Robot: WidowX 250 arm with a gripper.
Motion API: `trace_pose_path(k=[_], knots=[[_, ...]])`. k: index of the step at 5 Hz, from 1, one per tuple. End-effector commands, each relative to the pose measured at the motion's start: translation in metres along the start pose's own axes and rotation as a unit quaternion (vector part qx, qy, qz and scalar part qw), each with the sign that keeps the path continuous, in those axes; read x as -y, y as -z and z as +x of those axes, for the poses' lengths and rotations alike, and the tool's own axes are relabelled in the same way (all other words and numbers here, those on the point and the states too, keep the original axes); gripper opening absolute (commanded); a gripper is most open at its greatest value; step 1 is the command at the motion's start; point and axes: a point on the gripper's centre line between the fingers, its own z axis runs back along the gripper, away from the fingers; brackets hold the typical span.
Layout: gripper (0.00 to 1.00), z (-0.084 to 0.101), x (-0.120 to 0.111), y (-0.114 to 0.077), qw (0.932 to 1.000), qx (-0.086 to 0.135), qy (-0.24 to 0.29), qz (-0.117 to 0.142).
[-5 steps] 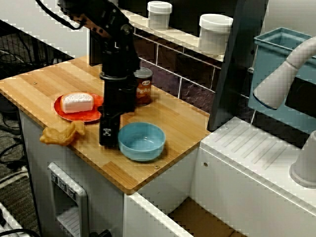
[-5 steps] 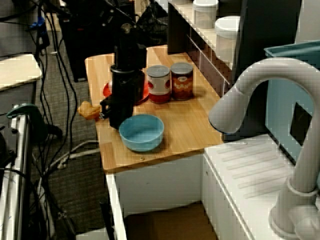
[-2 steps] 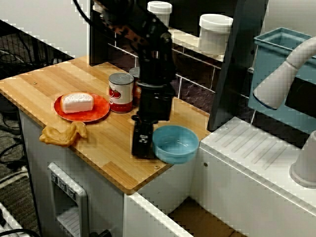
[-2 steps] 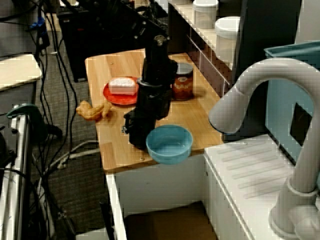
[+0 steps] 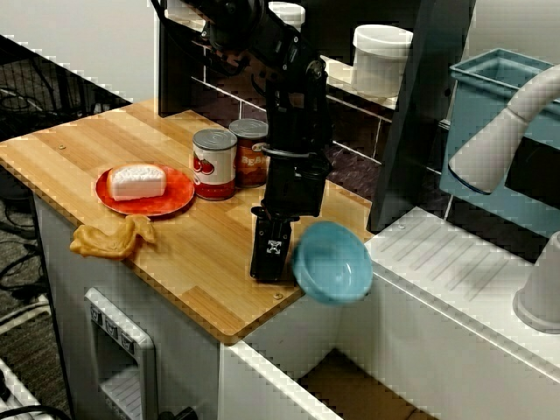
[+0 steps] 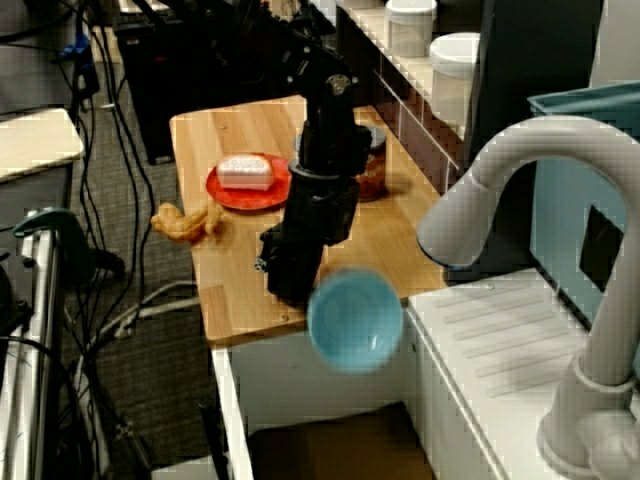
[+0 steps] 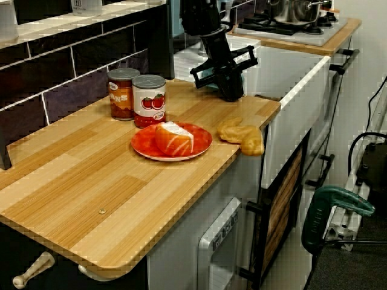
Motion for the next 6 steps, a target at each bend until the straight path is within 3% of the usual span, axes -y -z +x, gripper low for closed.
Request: trace_pose_path(k=[1,2,3,5,6], knots=[[0.0,0.005,0.0,-0.011,0.9999,0.009,0.002,-0.005],[0.63,-0.006,-0.006,-0.015,0.9998,0.016,-0.01,-0.002],[1.0,-0.026,-0.016,-0.022,0.999,0.027,-0.034,0.006],[1.0,-0.07,-0.022,-0.047,0.9963,0.06,-0.057,0.025],[1.0,-0.082,-0.026,-0.051,0.9945,0.071,-0.072,0.027]])
